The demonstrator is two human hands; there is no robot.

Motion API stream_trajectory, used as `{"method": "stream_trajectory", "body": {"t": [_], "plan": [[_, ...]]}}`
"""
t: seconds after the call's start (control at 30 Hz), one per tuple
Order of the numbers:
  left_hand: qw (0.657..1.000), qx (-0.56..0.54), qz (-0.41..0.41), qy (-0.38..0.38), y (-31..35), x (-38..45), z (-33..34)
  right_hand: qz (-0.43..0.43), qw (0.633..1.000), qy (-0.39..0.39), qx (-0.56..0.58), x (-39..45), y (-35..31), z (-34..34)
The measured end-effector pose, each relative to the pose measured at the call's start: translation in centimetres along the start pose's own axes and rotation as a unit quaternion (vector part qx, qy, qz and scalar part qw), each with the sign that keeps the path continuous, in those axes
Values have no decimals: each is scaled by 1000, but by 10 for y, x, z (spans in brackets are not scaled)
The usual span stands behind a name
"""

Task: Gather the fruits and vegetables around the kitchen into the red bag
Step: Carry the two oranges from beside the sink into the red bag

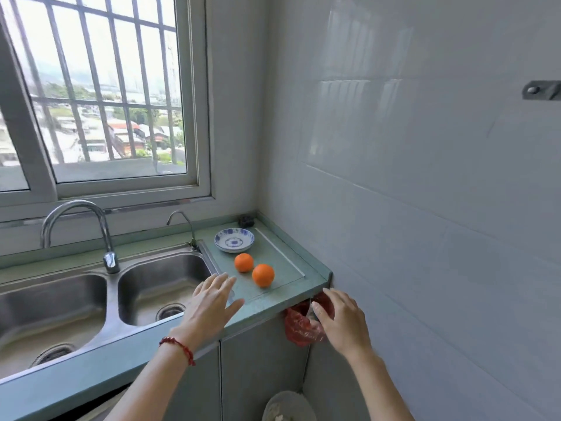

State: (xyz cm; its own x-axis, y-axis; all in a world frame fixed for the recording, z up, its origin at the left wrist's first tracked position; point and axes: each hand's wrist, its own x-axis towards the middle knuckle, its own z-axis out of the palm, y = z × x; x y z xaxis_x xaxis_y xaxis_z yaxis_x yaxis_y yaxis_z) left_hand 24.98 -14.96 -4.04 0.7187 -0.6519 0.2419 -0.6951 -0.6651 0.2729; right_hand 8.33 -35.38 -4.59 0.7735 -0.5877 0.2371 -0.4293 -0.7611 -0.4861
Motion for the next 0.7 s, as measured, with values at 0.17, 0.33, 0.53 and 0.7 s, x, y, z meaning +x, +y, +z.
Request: {"method": "stream_trajectory", "body": {"t": [0.17,0.33,0.53,0.7], "plan": [[1000,-5,-7,-27,-19,53,29,3,1000,-22,14,52,6,29],[999,3,-18,-41,-34,100,55,-11,998,-47,35,105,15,56],[997,-17,-59,-49,-51,158,87,-38,994,-88,59,175,32,93],[989,-54,-118,-70,-63,205,111,-30,986,-139,93,227,46,121]]}}
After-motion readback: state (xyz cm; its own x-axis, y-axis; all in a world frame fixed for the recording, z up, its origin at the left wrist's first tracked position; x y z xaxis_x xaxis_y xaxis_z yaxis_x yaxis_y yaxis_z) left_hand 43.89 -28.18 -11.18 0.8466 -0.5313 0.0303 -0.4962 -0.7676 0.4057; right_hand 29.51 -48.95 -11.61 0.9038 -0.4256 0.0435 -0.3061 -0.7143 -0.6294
